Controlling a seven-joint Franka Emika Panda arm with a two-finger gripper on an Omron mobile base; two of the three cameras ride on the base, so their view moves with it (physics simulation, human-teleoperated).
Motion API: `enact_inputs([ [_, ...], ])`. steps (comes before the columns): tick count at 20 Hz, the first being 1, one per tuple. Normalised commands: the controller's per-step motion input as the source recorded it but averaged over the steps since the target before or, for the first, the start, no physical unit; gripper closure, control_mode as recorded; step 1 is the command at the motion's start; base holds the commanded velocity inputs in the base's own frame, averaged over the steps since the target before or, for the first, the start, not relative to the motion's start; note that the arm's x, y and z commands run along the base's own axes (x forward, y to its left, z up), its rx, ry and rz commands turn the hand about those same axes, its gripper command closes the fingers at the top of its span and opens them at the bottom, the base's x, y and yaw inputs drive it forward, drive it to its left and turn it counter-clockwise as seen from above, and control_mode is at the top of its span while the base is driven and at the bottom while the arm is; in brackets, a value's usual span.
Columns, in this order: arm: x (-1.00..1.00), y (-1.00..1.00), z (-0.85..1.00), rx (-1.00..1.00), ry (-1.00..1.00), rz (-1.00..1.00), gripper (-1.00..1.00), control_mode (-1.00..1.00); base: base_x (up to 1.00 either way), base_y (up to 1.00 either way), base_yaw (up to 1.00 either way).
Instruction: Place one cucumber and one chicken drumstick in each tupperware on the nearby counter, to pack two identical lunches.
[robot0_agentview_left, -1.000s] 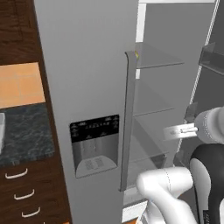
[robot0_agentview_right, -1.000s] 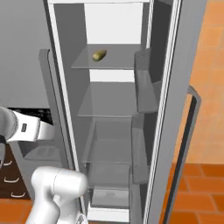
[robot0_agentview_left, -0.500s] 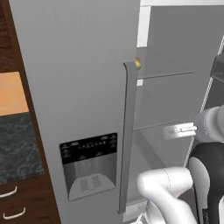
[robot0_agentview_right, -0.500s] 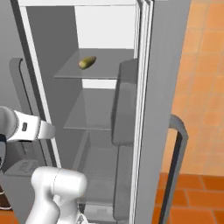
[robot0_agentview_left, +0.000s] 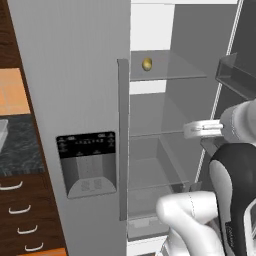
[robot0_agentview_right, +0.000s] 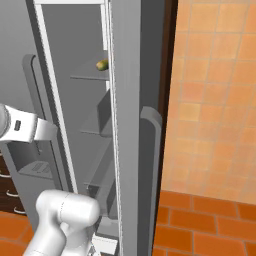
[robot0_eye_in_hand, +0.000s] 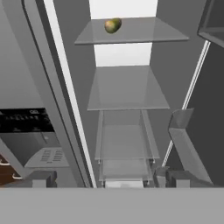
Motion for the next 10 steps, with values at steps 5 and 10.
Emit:
enact_inputs([
  [5,0.36,0.0,0.5,0.0,-0.05,0.0,-1.0,-1.0,0.0,0.0,0.0],
  [10,0.83,0.0,0.02,0.02,-0.07,0.0,-1.0,-1.0,0.0,0.0,0.0],
])
